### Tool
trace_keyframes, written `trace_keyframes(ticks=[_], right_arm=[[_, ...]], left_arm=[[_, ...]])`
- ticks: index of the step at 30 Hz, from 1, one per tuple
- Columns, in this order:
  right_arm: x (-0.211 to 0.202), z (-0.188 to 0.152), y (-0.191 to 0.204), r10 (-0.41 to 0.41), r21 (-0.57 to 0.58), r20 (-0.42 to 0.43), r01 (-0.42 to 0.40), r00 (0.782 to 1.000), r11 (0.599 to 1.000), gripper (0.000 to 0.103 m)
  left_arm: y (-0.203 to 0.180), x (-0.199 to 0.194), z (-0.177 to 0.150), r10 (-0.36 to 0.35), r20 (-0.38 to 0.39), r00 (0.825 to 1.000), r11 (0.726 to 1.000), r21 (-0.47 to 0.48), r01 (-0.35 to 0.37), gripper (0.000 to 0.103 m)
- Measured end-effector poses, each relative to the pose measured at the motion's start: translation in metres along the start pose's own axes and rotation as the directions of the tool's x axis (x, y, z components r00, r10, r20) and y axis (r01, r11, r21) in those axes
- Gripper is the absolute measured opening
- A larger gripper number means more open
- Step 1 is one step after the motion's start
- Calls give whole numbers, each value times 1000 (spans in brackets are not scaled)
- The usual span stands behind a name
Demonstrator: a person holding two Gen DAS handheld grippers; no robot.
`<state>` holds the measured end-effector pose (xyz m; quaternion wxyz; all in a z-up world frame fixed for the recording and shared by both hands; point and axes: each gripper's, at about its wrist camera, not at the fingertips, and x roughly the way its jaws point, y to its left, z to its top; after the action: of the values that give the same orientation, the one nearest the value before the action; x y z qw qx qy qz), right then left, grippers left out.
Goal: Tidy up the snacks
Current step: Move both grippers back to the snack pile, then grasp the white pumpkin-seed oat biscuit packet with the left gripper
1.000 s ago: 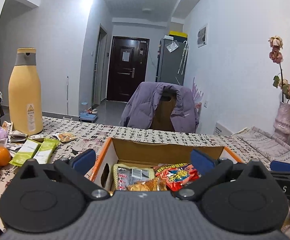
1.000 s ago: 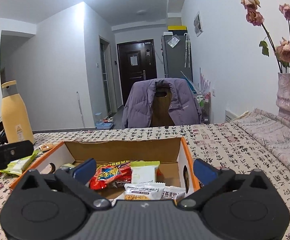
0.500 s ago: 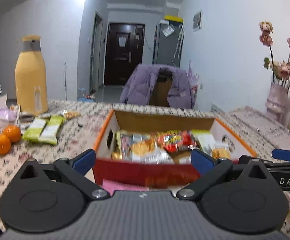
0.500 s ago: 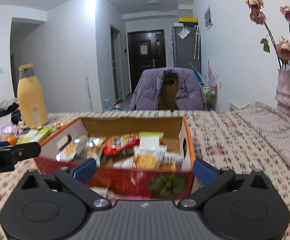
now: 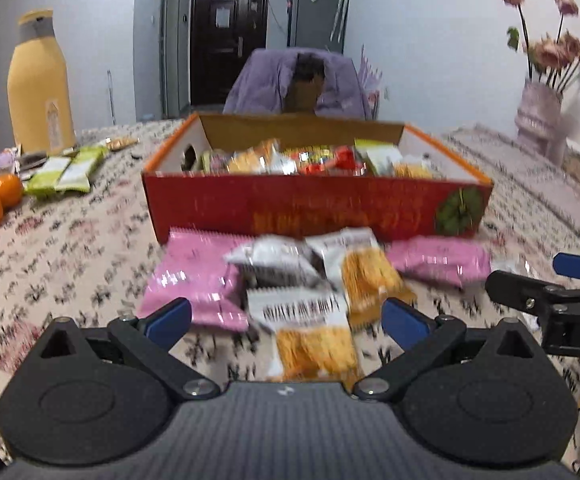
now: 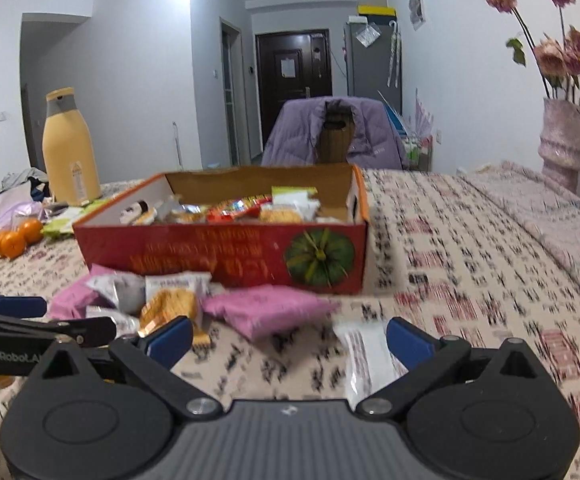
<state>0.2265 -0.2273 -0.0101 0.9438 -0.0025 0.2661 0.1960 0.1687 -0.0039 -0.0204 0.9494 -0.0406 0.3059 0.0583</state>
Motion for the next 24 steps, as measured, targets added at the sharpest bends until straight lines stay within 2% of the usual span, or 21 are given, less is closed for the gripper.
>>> trace_keyframes(ticks=[5,8,10,13,15,18,24], right_arm=[[-7,-11,-8,-4,21,-16,4,1000,1000,103],[-8,-14,-10,-6,27,-21,7,1000,1000,103],[-10,-16,-10,-6,28,-23,6,1000,1000,103],[-11,-17,-8,-6,25,-25,7,1000,1000,103],[-12,-17,-6,-8,20,-27,8,1000,1000,103],[-12,-18,-4,-10,16,-33,10,999,1000,103],[-13,-20,-4,-23,7,-39,24,999,1000,103]], left_arm=[[-7,6,-7,8,-43,999,1000,3,-8,103],[-9,9,-10,19,-59,998,1000,1,-19,98],[-10,12,-11,20,-72,997,1000,-3,-21,90],[-10,13,-11,26,-69,997,1000,7,-26,72],[-9,11,-10,15,-62,998,1000,9,-14,43],[-5,7,-9,-19,-56,998,1000,-6,19,41],[-4,-8,-10,-43,-8,999,999,15,43,41]])
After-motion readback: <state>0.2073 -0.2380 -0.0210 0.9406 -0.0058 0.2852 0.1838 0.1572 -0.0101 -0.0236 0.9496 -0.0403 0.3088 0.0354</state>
